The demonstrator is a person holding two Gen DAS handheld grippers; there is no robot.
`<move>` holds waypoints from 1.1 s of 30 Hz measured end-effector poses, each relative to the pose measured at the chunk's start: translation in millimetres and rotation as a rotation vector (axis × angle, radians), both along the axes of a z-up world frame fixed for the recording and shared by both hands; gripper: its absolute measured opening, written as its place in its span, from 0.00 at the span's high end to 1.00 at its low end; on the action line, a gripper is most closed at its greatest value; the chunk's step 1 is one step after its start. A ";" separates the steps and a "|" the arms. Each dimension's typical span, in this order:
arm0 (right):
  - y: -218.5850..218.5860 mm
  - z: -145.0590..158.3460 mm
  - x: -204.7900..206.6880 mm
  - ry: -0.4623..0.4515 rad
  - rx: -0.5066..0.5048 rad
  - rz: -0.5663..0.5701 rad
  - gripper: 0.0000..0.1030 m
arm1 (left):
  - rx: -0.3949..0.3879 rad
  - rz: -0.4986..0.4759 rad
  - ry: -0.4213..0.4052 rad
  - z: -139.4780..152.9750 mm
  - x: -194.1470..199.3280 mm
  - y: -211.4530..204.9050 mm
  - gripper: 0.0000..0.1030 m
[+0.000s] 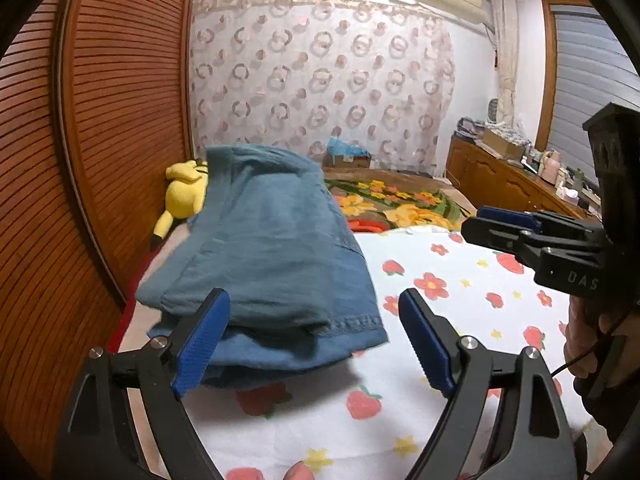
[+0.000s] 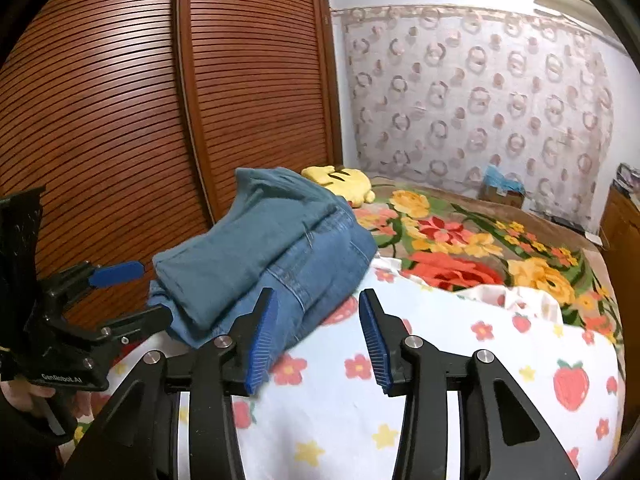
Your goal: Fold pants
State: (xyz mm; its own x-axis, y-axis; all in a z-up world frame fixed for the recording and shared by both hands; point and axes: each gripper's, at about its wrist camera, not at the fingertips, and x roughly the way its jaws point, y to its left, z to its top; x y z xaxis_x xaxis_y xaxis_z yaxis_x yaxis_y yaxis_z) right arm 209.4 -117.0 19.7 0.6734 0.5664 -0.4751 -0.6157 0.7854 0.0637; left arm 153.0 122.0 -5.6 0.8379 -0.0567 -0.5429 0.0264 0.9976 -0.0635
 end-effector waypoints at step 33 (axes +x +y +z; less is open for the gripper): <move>-53.9 21.4 -145.6 -0.030 0.025 -0.318 0.40 | -0.002 -0.153 -0.039 24.9 -62.6 -121.7 0.16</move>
State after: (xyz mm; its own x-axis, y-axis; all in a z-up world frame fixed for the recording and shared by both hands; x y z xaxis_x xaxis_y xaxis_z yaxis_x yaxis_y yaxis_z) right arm 63.8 -170.9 41.1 0.8323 0.3363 -0.4407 -0.3413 0.9373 0.0707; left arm 90.4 0.3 19.3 0.8396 -0.1867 -0.5101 0.1809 0.9816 -0.0614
